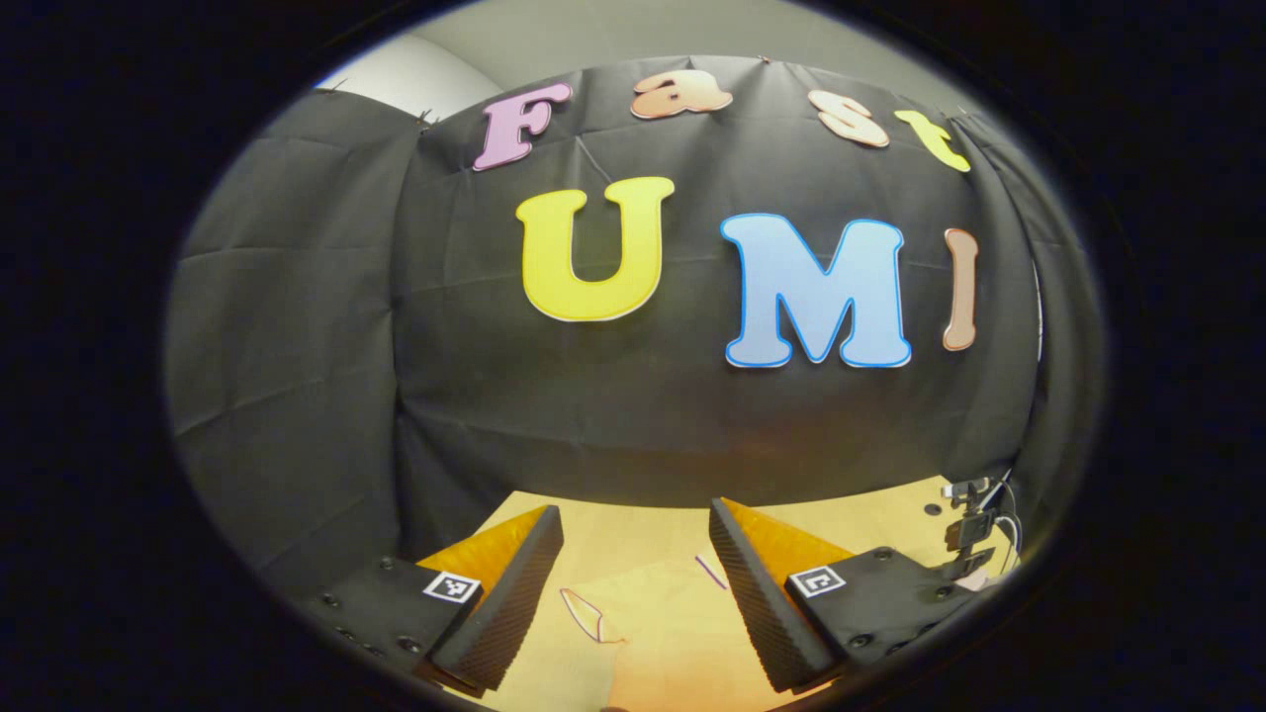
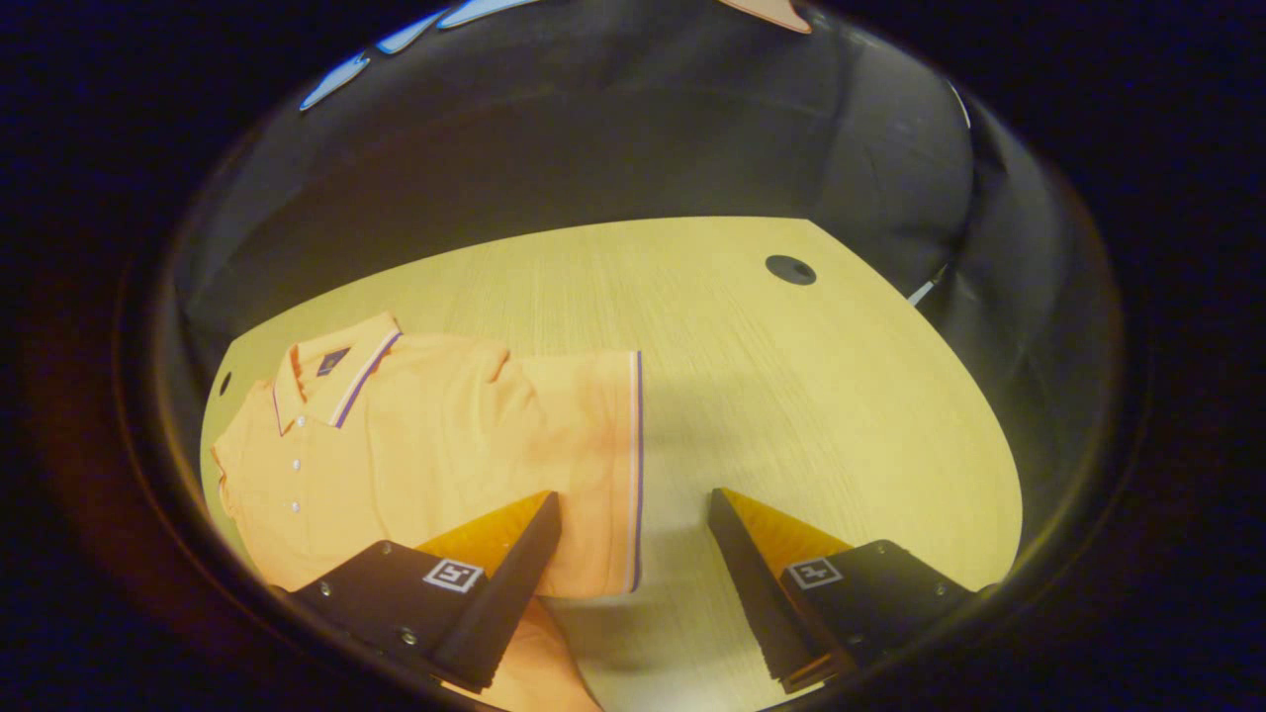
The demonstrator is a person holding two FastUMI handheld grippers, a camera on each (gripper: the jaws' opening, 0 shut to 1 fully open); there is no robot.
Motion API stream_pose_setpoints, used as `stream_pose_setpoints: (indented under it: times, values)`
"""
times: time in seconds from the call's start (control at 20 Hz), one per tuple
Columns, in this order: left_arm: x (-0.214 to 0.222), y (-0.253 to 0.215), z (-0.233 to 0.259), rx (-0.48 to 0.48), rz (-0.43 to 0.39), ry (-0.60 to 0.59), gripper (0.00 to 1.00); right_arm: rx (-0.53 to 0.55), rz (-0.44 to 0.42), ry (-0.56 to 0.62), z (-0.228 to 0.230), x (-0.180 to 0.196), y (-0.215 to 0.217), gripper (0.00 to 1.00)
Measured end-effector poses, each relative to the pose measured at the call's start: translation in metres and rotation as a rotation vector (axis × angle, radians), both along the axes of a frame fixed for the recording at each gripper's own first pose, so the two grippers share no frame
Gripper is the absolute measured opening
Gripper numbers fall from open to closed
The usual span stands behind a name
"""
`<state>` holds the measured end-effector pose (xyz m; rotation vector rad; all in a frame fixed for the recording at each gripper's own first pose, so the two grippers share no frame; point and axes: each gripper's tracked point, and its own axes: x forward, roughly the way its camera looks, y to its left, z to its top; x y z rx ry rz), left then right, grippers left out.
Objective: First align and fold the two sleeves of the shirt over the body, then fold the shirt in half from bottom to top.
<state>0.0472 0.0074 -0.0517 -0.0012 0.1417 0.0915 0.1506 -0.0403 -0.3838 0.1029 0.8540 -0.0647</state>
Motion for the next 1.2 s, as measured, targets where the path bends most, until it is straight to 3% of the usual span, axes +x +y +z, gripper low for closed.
stream_pose_setpoints:
  times: [0.1,0.2,0.35,0.4,0.45,0.5,0.55,0.7,0.85,1.2]
  values:
    - [0.002,-0.005,0.000,-0.001,-0.007,0.000,0.99,0.004,0.004,-0.006,0.000,0.001,0.002,0.95]
    - [0.003,-0.007,-0.002,-0.003,-0.014,0.002,0.99,0.011,0.013,0.000,-0.001,0.002,0.006,0.86]
    - [0.004,-0.008,-0.001,-0.010,-0.016,0.002,0.99,0.031,0.021,0.004,0.002,0.005,0.010,0.41]
    - [0.004,-0.007,-0.003,-0.013,-0.016,0.003,0.99,0.045,0.010,0.012,0.002,0.005,0.011,0.34]
    - [0.003,-0.007,-0.003,-0.015,-0.014,0.004,0.98,0.060,-0.003,0.023,0.002,0.006,0.012,0.19]
    - [0.003,-0.006,-0.003,-0.017,-0.011,0.004,0.98,0.068,-0.017,0.027,0.001,0.008,0.009,0.19]
    - [0.003,-0.004,-0.003,-0.018,-0.008,0.005,0.98,0.080,-0.031,0.038,0.002,0.008,0.010,0.05]
    - [0.000,0.001,-0.003,-0.018,0.000,0.005,0.99,0.086,-0.020,0.055,0.007,0.009,0.014,0.04]
    - [-0.004,0.007,-0.001,-0.016,0.009,0.000,0.98,0.028,0.012,-0.031,0.036,0.023,0.022,0.04]
    - [-0.013,0.021,-0.002,-0.043,0.027,-0.011,0.98,0.078,0.201,-0.131,0.085,0.024,0.125,0.04]
